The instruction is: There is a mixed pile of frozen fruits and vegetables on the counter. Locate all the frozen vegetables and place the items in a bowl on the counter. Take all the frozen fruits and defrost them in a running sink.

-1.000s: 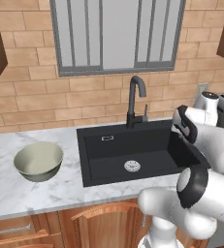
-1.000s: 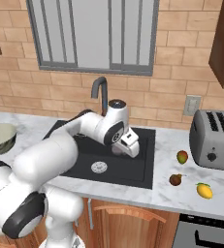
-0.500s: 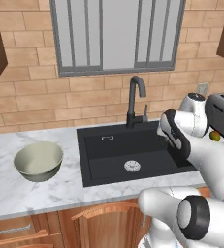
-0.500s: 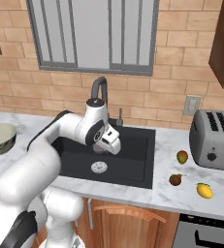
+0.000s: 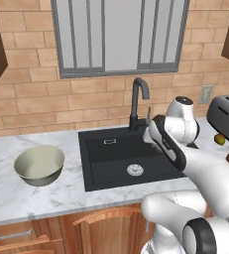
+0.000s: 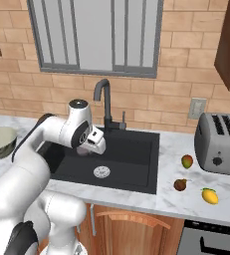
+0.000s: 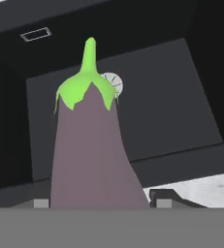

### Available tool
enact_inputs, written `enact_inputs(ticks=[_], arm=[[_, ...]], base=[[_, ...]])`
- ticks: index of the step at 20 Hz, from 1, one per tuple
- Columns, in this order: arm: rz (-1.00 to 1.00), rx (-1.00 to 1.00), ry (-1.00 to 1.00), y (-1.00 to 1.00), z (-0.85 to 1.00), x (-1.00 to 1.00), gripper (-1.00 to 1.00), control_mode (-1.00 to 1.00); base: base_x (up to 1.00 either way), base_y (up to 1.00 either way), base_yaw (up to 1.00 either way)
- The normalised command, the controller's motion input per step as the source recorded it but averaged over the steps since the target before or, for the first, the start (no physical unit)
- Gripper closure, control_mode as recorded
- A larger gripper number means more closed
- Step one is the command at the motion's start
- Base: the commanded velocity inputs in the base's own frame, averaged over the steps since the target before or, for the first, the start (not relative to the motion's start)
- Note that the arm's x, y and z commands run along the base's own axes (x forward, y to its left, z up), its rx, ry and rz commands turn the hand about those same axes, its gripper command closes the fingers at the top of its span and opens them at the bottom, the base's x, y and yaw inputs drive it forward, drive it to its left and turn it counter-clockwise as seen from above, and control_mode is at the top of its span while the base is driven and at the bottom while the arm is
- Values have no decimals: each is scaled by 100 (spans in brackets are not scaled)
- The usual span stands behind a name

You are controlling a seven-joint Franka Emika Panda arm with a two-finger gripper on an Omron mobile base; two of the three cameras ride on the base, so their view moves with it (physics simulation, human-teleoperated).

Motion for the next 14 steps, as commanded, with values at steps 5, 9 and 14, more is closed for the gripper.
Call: enact_inputs(ticks=[5,9,14], arm=[[18,0,2,72,5,0,100,-100],[17,0,2,73,5,1,100,-100],[15,0,1,72,8,1,100,-100]], base=[[0,0,0],[0,0,0],[0,0,0]])
